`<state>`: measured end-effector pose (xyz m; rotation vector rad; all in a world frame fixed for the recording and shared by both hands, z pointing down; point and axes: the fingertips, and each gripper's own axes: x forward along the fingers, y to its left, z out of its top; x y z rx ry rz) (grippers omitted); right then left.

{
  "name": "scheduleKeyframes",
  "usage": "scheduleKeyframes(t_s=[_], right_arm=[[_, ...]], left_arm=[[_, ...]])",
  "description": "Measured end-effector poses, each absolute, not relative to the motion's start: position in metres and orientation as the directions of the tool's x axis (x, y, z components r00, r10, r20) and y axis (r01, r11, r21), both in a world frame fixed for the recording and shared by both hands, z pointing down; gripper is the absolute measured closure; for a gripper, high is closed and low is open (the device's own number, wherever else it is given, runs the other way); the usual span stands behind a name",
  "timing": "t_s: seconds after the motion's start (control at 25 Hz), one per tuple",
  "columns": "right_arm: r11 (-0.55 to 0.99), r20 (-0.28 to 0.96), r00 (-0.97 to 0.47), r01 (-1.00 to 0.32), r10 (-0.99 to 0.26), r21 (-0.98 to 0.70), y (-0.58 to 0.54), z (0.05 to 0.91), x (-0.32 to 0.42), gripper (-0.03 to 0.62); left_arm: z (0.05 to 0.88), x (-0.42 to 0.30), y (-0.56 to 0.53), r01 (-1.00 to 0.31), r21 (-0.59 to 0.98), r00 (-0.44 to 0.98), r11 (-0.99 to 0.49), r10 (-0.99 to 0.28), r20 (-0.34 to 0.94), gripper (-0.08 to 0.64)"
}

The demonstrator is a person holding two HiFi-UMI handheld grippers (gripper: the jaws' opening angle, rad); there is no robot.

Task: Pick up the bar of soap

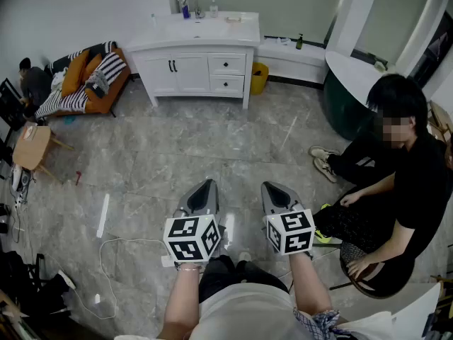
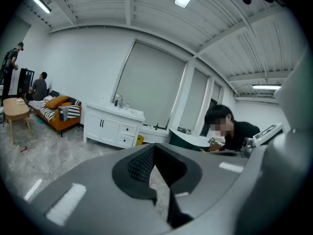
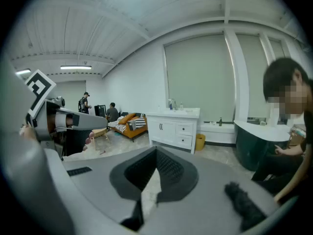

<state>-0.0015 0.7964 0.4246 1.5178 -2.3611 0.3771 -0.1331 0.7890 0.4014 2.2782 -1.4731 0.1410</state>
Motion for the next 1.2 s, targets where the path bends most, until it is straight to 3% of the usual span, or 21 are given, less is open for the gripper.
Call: scheduleKeyframes(t_s=[0.72,0.8,0.88,1.2], right_arm=[[0.446,0.37,-0.456,-0.887,-0.81,-0.118,0.795,0.423,0.007,0.578],[0.471,0.352,-0.484,-0.873,-0.801,-0.128,0.794,0.421,0.007,0.552],[0.487,0.335,-0.502,-0.863,-0.797,-0.134,0.792,0.418,0.007,0.48],[0.526,0.325,-0.531,-0.843,-0.783,-0.111,0.785,0.415,0.014,0.407]], left_arm=[[0.403,-0.108,0.791,-0.89,0.288,0.439,-0.354,-0.836,0.33,0.552],[0.405,-0.104,0.79,-0.89,0.289,0.439,-0.353,-0.835,0.332,0.552],[0.406,-0.099,0.788,-0.89,0.289,0.438,-0.352,-0.835,0.332,0.552],[0.415,-0.089,0.782,-0.9,0.29,0.416,-0.326,-0.84,0.348,0.552]])
